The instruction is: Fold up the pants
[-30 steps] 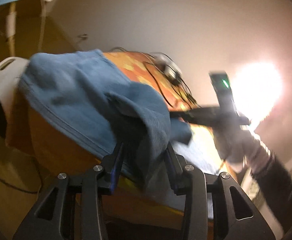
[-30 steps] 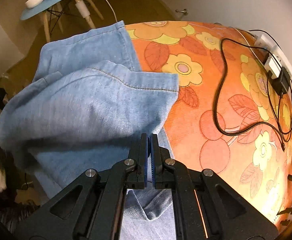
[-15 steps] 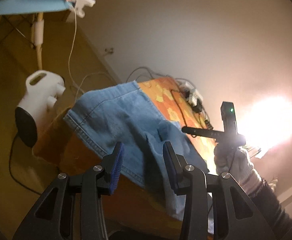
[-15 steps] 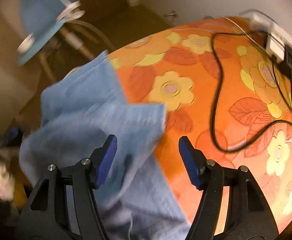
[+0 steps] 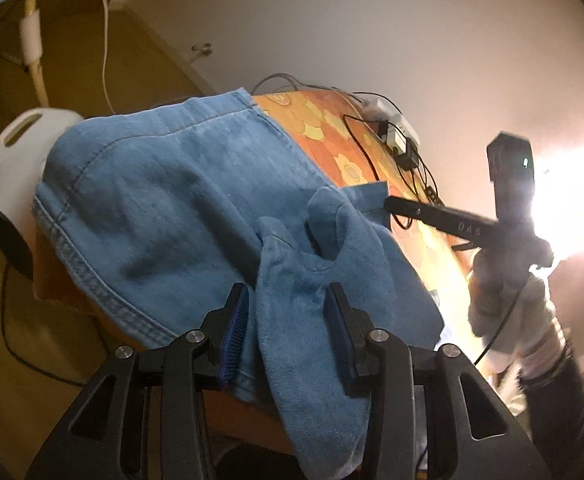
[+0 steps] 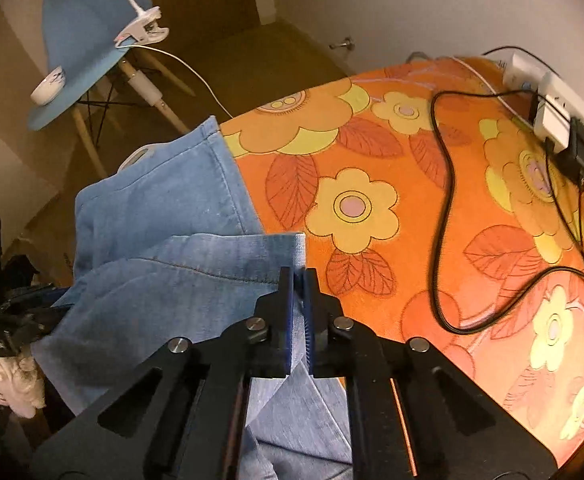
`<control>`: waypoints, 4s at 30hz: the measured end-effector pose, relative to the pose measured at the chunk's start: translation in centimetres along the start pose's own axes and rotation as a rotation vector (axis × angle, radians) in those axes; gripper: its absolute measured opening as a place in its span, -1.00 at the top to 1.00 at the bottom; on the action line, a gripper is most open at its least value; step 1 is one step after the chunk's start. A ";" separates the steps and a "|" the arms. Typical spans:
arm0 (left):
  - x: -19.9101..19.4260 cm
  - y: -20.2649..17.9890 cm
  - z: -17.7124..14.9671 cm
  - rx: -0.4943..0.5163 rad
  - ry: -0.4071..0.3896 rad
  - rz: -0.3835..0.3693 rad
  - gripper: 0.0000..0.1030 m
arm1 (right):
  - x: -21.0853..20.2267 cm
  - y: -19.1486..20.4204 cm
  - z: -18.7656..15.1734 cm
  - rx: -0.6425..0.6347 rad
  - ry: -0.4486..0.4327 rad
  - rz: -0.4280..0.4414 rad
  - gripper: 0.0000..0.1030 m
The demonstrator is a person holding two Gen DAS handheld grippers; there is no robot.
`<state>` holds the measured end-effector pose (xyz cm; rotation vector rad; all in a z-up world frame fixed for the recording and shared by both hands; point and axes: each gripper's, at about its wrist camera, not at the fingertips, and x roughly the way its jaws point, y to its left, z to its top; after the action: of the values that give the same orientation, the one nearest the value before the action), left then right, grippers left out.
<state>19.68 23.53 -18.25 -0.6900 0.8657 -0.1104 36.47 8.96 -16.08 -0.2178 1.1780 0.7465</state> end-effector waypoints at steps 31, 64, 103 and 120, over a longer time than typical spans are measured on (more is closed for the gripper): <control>-0.5 -0.8 0.1 0.082 -0.074 0.082 0.84 | -6.1 4.5 -3.2 -0.214 -0.069 -0.122 0.92; -4.1 0.6 0.8 0.014 -0.184 -0.029 0.98 | -7.4 6.6 -0.6 -0.285 -0.135 -0.226 0.92; -6.1 6.1 -0.1 0.035 -0.309 0.209 0.97 | -0.7 2.7 4.7 -0.028 -0.071 -0.045 0.75; -9.6 0.6 -0.1 0.154 -0.268 0.133 0.71 | -30.5 -6.8 -19.4 0.376 -0.286 -0.368 0.08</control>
<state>13.16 27.42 -12.29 -0.4884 0.6357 0.0347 20.67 -18.82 2.01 -0.0093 0.9477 0.2155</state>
